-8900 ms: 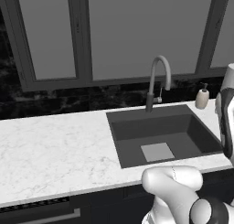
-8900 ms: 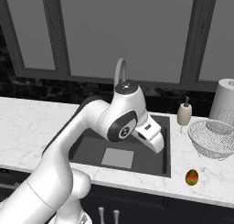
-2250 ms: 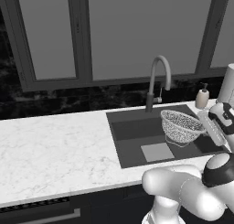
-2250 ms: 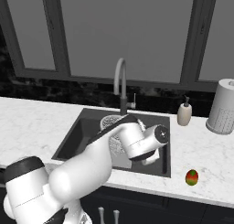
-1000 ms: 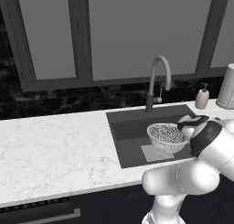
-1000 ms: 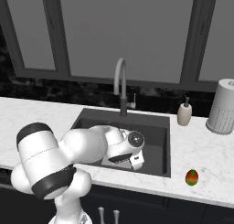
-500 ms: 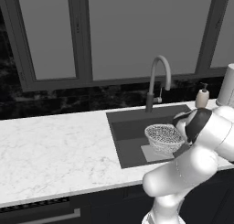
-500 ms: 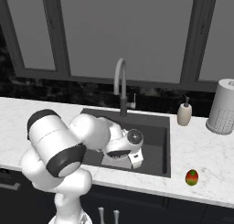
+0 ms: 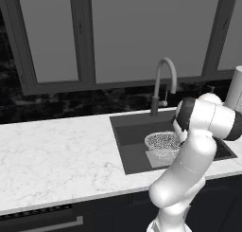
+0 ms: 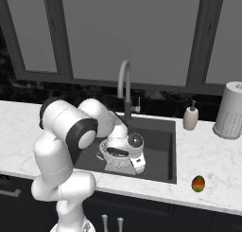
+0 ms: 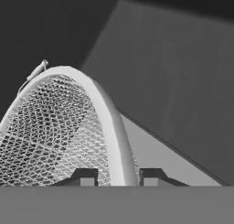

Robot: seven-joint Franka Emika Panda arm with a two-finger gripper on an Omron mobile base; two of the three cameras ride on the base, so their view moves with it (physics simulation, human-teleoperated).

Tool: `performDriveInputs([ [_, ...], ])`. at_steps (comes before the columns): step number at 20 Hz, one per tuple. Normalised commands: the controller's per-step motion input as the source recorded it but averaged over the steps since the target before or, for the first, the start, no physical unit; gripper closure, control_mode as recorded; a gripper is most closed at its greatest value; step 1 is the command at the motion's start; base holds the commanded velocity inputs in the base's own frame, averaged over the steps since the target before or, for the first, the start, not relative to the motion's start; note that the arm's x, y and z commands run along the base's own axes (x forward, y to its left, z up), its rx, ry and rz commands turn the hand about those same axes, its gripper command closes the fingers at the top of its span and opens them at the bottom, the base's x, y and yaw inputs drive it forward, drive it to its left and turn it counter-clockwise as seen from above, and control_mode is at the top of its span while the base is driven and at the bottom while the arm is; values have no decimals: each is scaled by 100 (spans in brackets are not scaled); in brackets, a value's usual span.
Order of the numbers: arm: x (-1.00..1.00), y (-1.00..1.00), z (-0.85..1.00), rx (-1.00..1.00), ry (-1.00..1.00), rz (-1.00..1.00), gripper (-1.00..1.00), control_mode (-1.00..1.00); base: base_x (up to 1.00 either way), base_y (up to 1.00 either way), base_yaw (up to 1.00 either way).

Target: Put the colander in the sink, put the mango in the colander, and turn on the sink faucet and pour water over the colander.

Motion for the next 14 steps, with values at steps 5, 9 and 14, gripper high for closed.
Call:
performDriveInputs([
  [5,25,11,-42,-1,0,2,100,-100,0,0,0],
  [9,19,13,-45,-1,0,3,100,-100,0,0,0],
  [14,-1,36,-18,-6,-1,0,-100,-100,0,0,0],
])
